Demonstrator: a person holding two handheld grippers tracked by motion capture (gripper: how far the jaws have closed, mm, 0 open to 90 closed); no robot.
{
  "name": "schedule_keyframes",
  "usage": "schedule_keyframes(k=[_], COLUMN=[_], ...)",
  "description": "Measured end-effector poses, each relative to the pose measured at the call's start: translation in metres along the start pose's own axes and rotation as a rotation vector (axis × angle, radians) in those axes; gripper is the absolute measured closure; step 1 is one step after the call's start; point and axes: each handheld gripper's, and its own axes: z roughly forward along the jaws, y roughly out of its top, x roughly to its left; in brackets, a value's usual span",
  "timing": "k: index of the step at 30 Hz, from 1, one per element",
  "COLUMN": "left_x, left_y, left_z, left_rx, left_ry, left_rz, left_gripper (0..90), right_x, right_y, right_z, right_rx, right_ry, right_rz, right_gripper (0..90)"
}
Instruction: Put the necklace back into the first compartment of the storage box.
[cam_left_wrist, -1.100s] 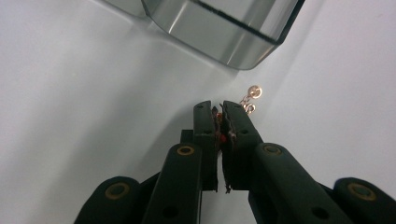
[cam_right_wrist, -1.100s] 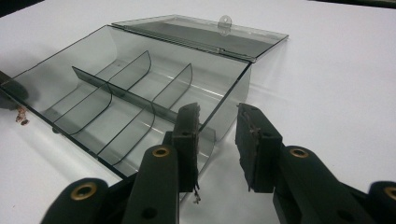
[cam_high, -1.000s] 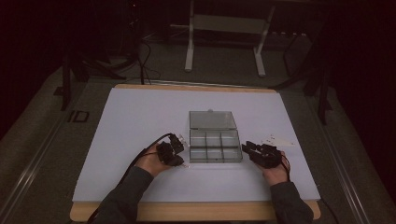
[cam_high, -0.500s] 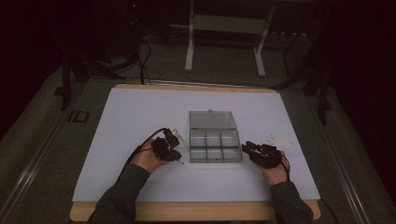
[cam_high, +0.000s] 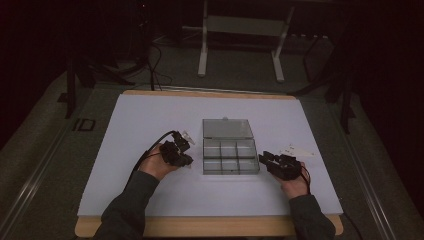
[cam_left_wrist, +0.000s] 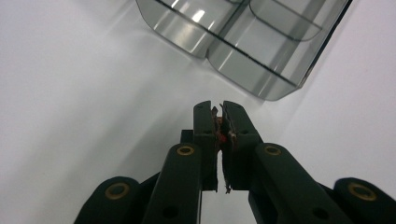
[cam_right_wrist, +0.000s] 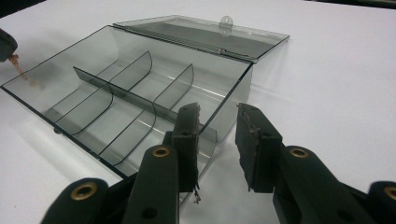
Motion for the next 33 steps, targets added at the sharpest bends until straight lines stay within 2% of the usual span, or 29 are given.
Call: schedule_keyframes(k=[17, 29, 33], left_x=[0.005, 0.005, 0.006], left_y=[0.010, 0.028, 0.032], left_z=[-0.011, -0.016, -0.016], left_rx=[-0.012, -0.026, -0.033], left_ry=[0.004, 0.014, 0.002], left_rz=[-0.010, 0.006, 0.005], left_gripper=[85.4, 85.3, 85.2], right_x=[0.000, 0.000, 0.000], right_y=[0.000, 0.002, 0.002], right_z=[0.000, 0.001, 0.001], right_rx=[0.001, -0.003, -0.010], right_ry=[0.000, 0.012, 0.015], right_rz=[-0.001, 0.005, 0.006], right_gripper=[70.1, 72.5, 73.7])
